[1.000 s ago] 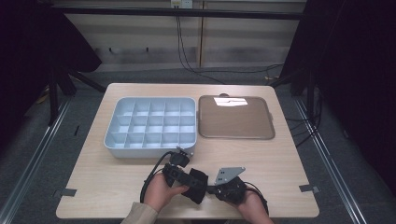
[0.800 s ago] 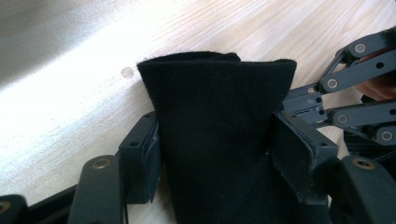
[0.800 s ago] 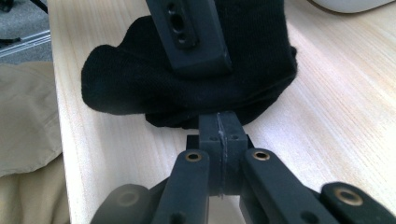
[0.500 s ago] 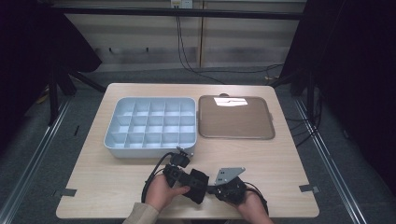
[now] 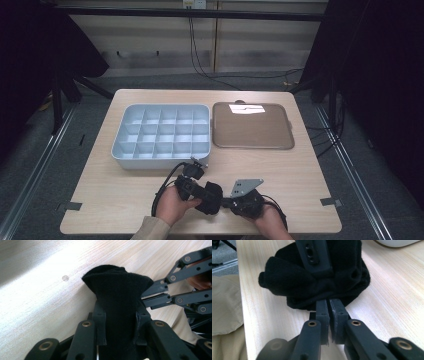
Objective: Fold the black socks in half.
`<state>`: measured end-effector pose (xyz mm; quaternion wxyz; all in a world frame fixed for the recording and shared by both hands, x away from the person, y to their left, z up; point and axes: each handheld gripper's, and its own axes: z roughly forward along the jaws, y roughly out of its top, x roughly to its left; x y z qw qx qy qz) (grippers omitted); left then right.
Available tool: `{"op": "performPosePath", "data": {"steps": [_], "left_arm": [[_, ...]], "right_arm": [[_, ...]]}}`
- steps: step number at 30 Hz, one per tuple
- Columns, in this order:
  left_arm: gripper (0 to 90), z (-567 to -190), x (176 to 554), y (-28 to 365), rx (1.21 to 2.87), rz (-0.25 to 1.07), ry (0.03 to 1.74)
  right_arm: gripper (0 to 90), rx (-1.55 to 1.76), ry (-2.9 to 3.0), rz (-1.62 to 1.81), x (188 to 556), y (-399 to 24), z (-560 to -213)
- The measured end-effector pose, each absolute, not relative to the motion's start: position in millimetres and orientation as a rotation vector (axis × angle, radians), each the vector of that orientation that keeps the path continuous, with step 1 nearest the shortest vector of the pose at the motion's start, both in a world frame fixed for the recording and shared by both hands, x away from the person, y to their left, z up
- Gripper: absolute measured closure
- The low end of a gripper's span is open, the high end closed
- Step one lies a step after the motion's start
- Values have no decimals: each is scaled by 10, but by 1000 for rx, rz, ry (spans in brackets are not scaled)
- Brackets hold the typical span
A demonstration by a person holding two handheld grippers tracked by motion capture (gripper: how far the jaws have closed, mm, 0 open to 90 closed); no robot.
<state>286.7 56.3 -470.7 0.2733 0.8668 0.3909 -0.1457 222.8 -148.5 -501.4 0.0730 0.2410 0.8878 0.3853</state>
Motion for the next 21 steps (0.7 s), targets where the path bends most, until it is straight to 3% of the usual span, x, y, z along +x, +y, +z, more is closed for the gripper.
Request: {"op": "performPosePath", "data": {"steps": [9, 17, 21], "left_arm": [[701, -4605, 2903, 626, 2338, -402, 1048], [700, -4492, 2960, 748, 2341, -383, 1066], [699, -4476, 2966, 779, 2339, -381, 1073]], "right_arm": [[717, 789, 2636, 1153, 2253, -1522, -5010], [434, 948, 2527, 1189, 2320, -1663, -4974], [369, 982, 2500, 1156, 2338, -1704, -4983]]}}
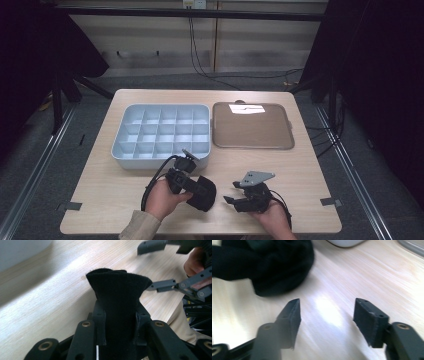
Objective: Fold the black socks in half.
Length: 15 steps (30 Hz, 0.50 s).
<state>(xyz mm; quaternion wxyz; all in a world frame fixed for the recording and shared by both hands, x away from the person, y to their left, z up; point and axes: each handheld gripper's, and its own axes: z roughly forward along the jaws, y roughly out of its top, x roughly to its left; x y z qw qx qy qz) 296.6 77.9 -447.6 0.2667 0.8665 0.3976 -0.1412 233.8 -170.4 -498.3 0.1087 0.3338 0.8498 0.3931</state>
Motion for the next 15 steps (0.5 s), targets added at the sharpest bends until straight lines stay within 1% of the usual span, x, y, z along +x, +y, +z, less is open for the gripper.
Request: {"op": "performPosePath", "data": {"steps": [1, 2, 6, 15], "left_arm": [[699, -4466, 2976, 804, 2342, -380, 1077], [699, -4466, 2976, 804, 2342, -380, 1077], [699, -4424, 2998, 870, 2346, -359, 1093], [699, -4332, 3043, 979, 2341, -334, 1125]], "right_arm": [[341, 993, 2489, 1142, 2353, -1721, -4989], [341, 993, 2489, 1142, 2353, -1721, -4989], [296, 1014, 2466, 1097, 2384, -1728, -4995], [249, 1020, 2476, 1053, 2408, -1727, -5032]]}}
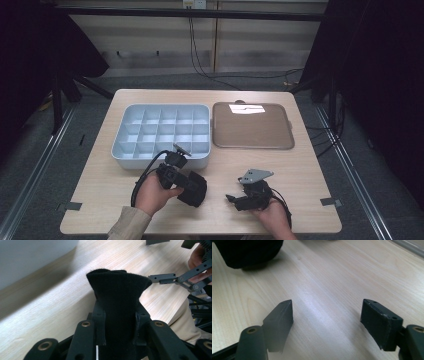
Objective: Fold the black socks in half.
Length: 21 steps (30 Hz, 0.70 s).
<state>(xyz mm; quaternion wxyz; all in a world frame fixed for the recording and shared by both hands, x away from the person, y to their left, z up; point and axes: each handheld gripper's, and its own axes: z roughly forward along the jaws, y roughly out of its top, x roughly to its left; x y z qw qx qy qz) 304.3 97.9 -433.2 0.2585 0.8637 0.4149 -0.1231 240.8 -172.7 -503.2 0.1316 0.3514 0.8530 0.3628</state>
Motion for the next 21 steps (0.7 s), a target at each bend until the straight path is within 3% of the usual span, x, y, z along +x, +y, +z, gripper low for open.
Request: {"op": "performPosePath", "data": {"steps": [21], "left_arm": [[697, -4153, 3136, 1198, 2334, -314, 1149]], "right_arm": [[152, 1033, 2472, 1050, 2411, -1756, -5085]]}}
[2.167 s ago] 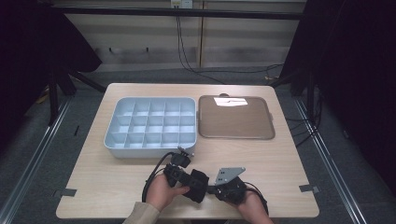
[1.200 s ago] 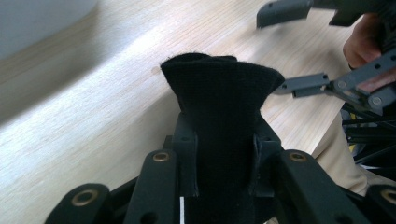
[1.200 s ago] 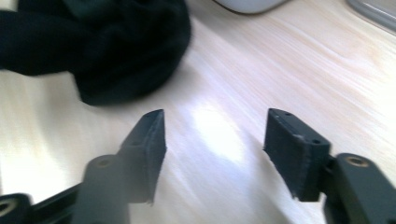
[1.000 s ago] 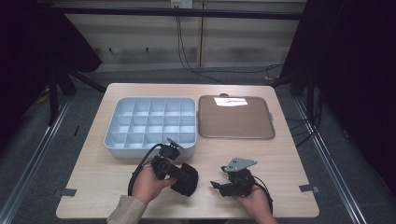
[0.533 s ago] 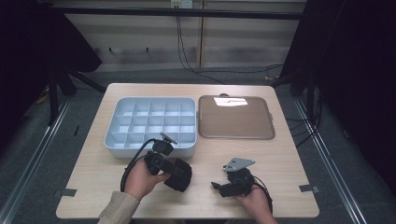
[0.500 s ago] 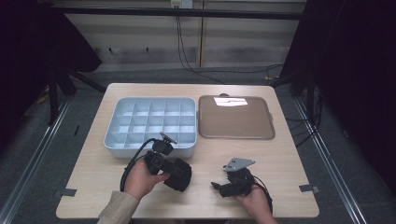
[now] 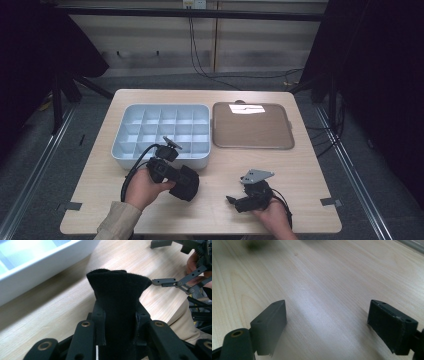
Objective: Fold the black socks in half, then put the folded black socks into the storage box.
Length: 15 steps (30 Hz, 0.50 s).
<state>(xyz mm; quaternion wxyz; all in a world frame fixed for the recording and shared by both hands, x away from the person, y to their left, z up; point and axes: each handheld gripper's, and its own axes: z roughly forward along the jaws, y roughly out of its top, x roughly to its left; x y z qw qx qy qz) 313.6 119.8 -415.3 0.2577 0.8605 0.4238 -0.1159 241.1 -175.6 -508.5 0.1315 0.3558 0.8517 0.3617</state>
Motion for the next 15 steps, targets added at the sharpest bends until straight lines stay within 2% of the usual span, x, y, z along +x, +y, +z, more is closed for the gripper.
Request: {"op": "performPosePath", "data": {"steps": [15], "left_arm": [[696, -4061, 3204, 1375, 2340, -289, 1180]], "right_arm": [[149, 1028, 2462, 1068, 2401, -1775, -5099]]}}
